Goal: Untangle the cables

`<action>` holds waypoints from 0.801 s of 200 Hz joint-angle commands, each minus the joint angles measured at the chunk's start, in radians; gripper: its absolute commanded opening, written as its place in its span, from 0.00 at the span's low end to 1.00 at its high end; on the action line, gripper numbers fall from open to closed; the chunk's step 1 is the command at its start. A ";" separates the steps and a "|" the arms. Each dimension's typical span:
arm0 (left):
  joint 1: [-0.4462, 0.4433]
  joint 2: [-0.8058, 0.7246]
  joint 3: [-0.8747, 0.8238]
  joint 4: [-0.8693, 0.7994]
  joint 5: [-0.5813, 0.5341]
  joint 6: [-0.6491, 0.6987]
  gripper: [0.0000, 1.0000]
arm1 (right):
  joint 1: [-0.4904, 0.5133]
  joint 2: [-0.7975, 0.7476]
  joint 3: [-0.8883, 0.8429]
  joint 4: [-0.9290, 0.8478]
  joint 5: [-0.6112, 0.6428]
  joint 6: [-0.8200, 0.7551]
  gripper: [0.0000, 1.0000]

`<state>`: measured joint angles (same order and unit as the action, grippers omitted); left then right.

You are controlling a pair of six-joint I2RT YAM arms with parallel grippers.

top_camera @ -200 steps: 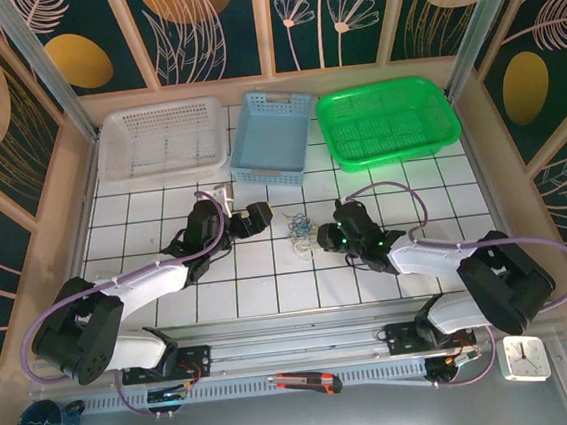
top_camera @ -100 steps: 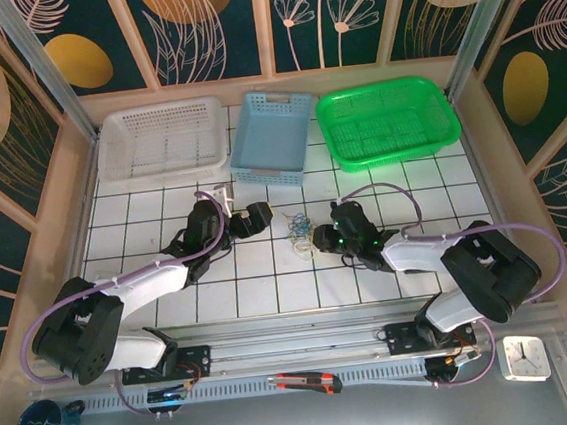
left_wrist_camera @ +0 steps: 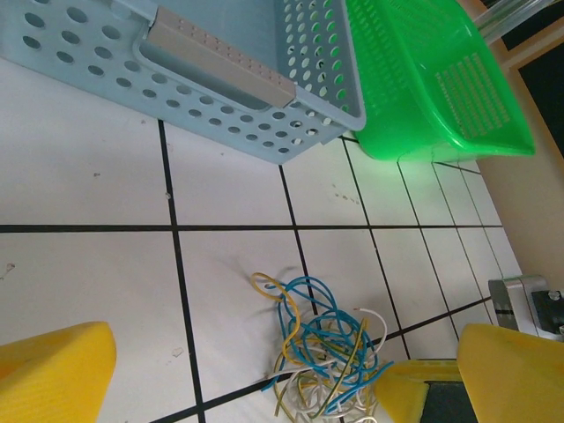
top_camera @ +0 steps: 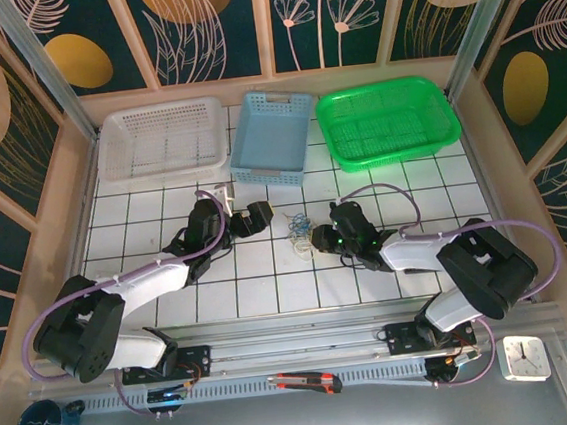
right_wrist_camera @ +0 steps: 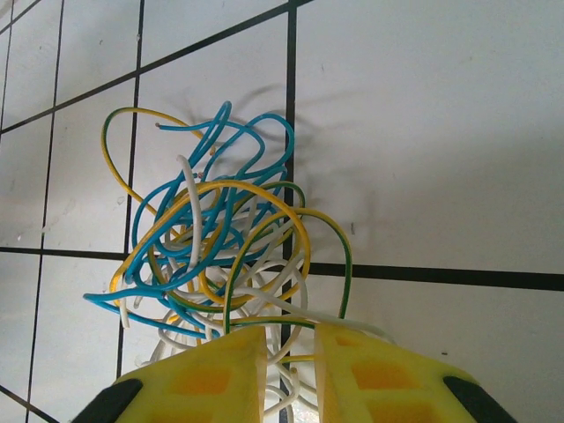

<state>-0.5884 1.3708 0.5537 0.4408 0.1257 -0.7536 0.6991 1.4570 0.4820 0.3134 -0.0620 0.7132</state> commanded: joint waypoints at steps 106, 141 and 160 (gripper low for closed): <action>-0.004 0.005 0.032 -0.001 -0.002 0.002 0.99 | -0.003 -0.102 0.005 -0.029 -0.018 0.004 0.00; -0.003 0.001 0.036 -0.008 -0.002 0.015 0.99 | 0.009 -0.178 0.037 -0.092 -0.006 -0.014 0.00; -0.003 -0.005 0.037 -0.005 0.001 0.036 0.99 | 0.014 -0.214 0.070 -0.126 -0.006 -0.037 0.00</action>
<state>-0.5884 1.3708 0.5594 0.4400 0.1257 -0.7521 0.7021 1.2953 0.4950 0.2497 -0.0799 0.7116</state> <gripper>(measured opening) 0.988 0.041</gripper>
